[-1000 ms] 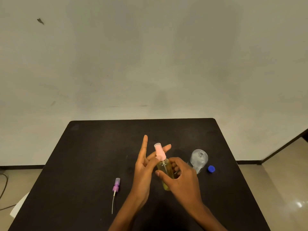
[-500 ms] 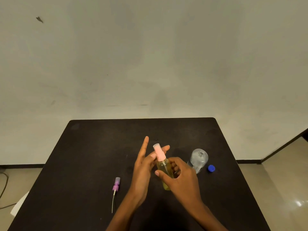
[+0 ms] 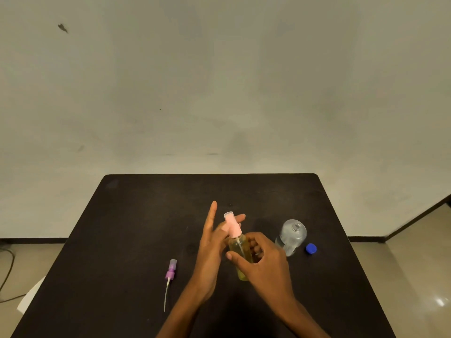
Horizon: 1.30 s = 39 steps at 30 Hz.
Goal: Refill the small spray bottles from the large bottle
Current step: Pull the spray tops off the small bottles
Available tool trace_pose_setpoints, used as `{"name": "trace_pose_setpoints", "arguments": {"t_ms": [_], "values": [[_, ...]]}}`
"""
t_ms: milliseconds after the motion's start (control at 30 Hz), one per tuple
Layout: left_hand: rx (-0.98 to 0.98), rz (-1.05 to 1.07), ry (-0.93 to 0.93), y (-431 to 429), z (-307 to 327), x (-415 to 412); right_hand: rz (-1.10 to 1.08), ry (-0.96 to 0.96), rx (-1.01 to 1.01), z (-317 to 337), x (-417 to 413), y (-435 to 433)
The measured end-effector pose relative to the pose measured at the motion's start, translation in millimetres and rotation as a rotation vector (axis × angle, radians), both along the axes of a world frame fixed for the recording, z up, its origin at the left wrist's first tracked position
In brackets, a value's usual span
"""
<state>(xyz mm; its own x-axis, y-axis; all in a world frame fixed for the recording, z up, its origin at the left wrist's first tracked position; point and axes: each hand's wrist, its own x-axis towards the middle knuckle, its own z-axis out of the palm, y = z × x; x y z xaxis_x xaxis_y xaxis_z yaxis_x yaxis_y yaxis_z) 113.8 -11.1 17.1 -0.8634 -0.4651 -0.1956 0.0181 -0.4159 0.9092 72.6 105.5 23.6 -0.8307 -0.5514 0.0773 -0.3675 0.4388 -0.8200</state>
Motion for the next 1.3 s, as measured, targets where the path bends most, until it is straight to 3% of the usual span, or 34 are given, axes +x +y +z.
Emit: {"name": "trace_pose_setpoints", "arguments": {"t_ms": [67, 333, 500, 700, 1000, 1300], "values": [[0.04, -0.012, 0.025, -1.5, -0.9, 3.0, -0.002, -0.01, -0.003, 0.3, -0.1, -0.2], [-0.19, 0.027, -0.067, 1.5, 3.2, 5.7, 0.01, -0.024, 0.031, -5.8, 4.0, -0.8], [0.044, -0.018, -0.01, 0.7, 5.5, 4.5, 0.001, -0.025, -0.014, -4.4, 2.1, -2.2], [0.157, -0.044, 0.037, -1.5, 6.9, 10.0, -0.03, -0.116, -0.118, -9.1, 1.8, -2.9], [0.019, 0.053, -0.052, -4.2, 5.8, 7.9, 0.026, -0.121, -0.062, -8.2, 3.0, -2.5], [0.203, 0.288, -0.023, -26.6, -0.1, 1.1, 0.075, -0.19, -0.029, -12.3, 4.2, -2.4]]}}
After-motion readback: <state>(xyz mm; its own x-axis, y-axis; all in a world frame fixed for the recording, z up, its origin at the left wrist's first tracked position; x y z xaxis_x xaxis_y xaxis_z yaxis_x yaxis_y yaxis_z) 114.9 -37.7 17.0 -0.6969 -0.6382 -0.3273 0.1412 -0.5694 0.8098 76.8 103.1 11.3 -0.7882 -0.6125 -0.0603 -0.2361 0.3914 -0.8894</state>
